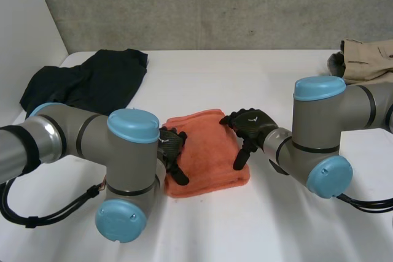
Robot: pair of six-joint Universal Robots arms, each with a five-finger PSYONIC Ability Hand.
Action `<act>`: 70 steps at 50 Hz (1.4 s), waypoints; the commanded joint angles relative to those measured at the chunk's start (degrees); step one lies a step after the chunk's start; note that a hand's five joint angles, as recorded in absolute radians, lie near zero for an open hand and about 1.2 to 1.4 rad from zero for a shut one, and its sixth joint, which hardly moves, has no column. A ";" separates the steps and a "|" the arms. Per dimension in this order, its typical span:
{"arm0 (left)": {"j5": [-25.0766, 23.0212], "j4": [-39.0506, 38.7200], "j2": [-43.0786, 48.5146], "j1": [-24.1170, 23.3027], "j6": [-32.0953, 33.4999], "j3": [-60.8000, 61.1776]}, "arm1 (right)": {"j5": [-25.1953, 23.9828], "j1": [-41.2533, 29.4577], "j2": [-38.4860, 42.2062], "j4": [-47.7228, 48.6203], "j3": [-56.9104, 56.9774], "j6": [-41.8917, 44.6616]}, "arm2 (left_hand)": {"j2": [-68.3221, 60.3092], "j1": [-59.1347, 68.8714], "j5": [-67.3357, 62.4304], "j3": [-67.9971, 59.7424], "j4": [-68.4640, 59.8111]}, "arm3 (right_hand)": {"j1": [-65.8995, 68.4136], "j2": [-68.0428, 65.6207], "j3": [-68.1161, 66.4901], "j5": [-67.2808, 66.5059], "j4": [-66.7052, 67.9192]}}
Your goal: Fold the laundry.
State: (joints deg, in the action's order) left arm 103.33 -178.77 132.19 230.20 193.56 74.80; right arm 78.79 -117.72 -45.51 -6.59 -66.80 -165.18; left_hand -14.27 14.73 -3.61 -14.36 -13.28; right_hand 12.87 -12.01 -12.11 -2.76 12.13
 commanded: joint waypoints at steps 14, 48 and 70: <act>-16.03 -3.17 -15.82 2.62 2.26 -3.35 | 3.48 -3.21 -16.01 11.23 -16.32 7.24 | -0.82 0.37 -1.48 -0.74 -1.81 | -2.87 2.01 2.11 2.76 -2.13; -36.88 1.67 -17.49 5.00 0.68 -6.69 | 3.48 -9.98 -5.29 39.02 -25.31 13.31 | -0.82 0.37 -1.48 -0.74 -1.81 | 10.16 -11.03 -10.93 -10.28 10.90; -36.71 1.49 -19.51 5.35 -0.03 -6.95 | 2.51 -4.02 -6.08 43.23 -9.33 10.94 | -1.16 0.70 -1.82 -1.07 -2.15 | 67.13 -67.99 -67.89 -67.24 67.87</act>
State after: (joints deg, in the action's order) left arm 66.48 -177.13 114.08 235.45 193.62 68.14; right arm 81.71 -126.63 -48.01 33.67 -82.05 -152.45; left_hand -14.22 14.49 -3.43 -14.24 -13.27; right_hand 57.65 -65.51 -65.53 -51.89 67.96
